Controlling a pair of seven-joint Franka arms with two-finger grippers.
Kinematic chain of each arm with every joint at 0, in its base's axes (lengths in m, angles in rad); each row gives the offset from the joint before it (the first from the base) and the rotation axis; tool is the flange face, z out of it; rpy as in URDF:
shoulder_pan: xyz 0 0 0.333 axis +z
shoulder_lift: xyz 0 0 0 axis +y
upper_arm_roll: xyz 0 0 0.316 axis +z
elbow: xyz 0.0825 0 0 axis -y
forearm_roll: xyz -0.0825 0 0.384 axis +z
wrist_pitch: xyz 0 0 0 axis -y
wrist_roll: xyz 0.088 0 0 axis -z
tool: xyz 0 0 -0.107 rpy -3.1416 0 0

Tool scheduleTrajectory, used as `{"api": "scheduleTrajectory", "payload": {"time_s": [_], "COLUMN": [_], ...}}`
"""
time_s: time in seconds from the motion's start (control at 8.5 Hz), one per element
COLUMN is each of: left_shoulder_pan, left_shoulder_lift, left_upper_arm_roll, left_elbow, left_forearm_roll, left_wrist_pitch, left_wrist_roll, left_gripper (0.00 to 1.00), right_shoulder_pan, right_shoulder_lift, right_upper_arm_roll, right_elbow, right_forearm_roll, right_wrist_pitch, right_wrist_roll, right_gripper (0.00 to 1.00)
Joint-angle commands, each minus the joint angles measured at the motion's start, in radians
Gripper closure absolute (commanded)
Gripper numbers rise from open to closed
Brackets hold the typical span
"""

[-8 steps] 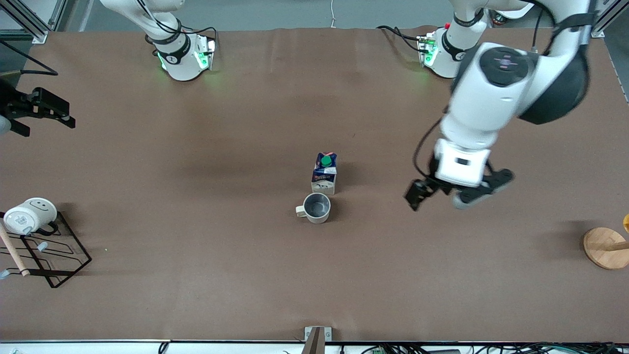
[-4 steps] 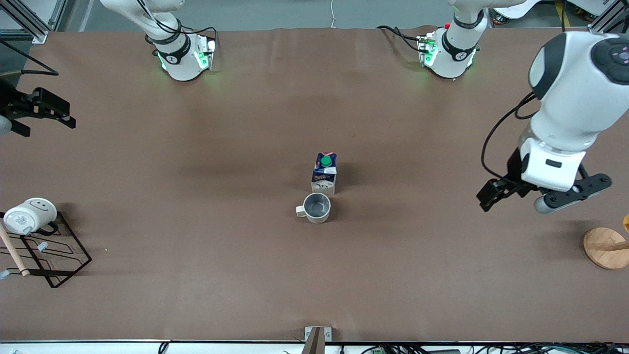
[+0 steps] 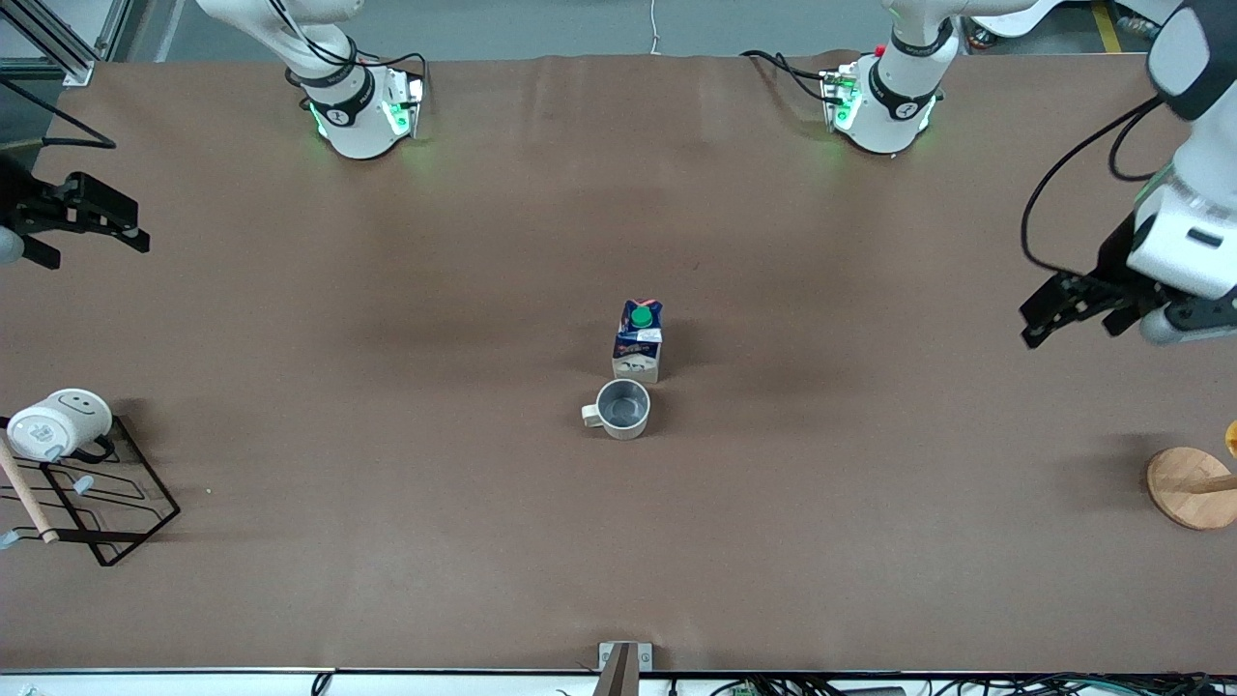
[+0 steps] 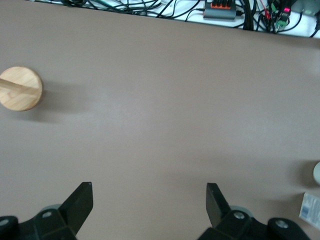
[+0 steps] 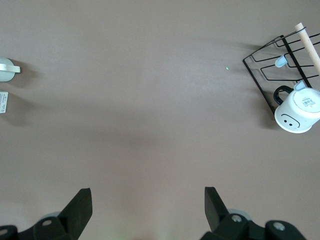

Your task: Place milk next to cup

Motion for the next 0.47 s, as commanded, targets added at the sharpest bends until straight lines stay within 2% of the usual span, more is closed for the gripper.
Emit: {"api": "scheduleTrajectory", "payload": {"time_s": [0.0, 0.35], "left_shoulder_pan": [-0.008, 0.014], "left_shoulder_lift": [-0.095, -0.089], "left_upper_arm_roll": [0.036, 0.038], "left_elbow": [-0.077, 0.017], "left_forearm_roll": [-0.020, -0.030], "left_wrist_pitch": [-0.052, -0.230], "left_wrist_roll": [0.086, 0.123], "left_gripper": [0.00, 0.00], "right_shoulder_pan": [0.000, 0.000], "right_shoulder_lift": [-0.026, -0.026], "right_upper_arm_roll": [0.002, 0.002], "right_elbow": [-0.026, -0.027], "right_forearm_roll": [0.002, 0.002], "right_wrist_pitch": [0.008, 0.005], "right_wrist_roll": [0.002, 0.002], "right_gripper": [0.01, 0.01]}}
